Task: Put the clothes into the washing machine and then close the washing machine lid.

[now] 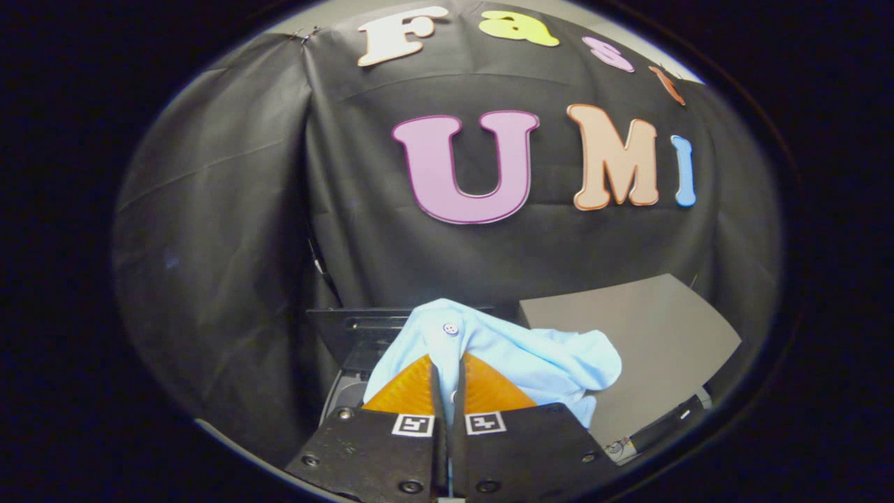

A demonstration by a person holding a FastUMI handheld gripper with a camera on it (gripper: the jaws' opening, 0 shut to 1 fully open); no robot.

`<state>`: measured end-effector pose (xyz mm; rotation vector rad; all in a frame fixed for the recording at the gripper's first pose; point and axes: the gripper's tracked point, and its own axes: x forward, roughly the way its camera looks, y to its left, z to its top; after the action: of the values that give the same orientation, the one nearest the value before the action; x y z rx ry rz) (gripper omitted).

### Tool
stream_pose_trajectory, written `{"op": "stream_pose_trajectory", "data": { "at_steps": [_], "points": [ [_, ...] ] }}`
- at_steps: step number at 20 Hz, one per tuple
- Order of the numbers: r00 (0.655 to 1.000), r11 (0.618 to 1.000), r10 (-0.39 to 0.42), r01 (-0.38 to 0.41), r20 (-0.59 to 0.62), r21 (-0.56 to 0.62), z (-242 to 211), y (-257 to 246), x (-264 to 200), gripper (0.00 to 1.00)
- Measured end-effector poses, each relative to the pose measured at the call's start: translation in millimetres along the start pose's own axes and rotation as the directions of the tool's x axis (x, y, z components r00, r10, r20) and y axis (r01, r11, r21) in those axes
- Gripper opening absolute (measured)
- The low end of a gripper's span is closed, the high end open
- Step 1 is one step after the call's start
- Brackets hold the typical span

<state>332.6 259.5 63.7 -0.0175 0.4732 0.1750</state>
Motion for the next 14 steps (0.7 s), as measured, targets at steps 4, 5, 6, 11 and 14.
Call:
{"op": "stream_pose_trajectory", "data": {
  "at_steps": [4,5,6,11,14],
  "points": [
    [0.999,0.998,0.050,-0.050,-0.021,0.031,-22,27,19,0.03],
    [0.998,0.998,0.057,-0.056,-0.038,0.033,-31,32,24,0.03],
    [0.997,0.998,0.059,-0.057,-0.042,0.032,-38,35,28,0.03],
    [0.992,0.994,0.095,-0.091,-0.083,0.059,-91,53,51,0.02],
    [0.993,0.996,0.089,-0.088,-0.073,0.021,-124,56,63,0.03]
  ]
}}
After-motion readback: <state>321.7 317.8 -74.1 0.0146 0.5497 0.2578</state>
